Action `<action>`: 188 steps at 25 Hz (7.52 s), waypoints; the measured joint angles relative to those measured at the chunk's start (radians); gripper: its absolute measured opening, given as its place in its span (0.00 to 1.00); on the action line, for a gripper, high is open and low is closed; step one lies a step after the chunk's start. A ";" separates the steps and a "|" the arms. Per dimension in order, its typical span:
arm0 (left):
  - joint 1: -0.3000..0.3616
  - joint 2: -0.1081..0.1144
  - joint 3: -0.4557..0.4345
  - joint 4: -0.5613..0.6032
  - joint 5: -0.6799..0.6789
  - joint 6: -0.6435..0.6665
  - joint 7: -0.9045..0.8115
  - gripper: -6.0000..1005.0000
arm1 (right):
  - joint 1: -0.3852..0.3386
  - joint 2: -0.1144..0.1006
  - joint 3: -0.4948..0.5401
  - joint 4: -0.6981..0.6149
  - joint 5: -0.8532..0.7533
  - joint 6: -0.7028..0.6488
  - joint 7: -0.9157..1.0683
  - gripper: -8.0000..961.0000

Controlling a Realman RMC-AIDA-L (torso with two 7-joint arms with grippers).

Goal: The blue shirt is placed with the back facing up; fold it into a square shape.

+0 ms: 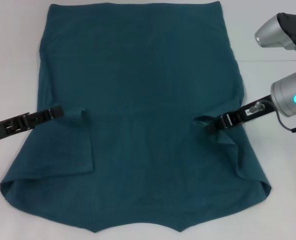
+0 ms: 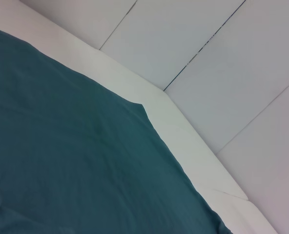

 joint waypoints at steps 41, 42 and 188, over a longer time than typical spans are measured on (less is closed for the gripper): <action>0.085 0.036 -0.082 0.227 0.192 0.270 -0.441 0.71 | -0.111 -0.072 0.058 0.091 0.405 -0.187 -0.005 0.74; 0.086 0.039 -0.098 0.226 0.210 0.270 -0.444 0.74 | -0.114 -0.073 0.060 0.090 0.405 -0.188 -0.004 0.78; 0.024 0.037 -0.089 0.009 0.261 0.060 -0.360 0.00 | -0.237 -0.158 0.089 0.090 0.078 -0.215 -0.093 0.78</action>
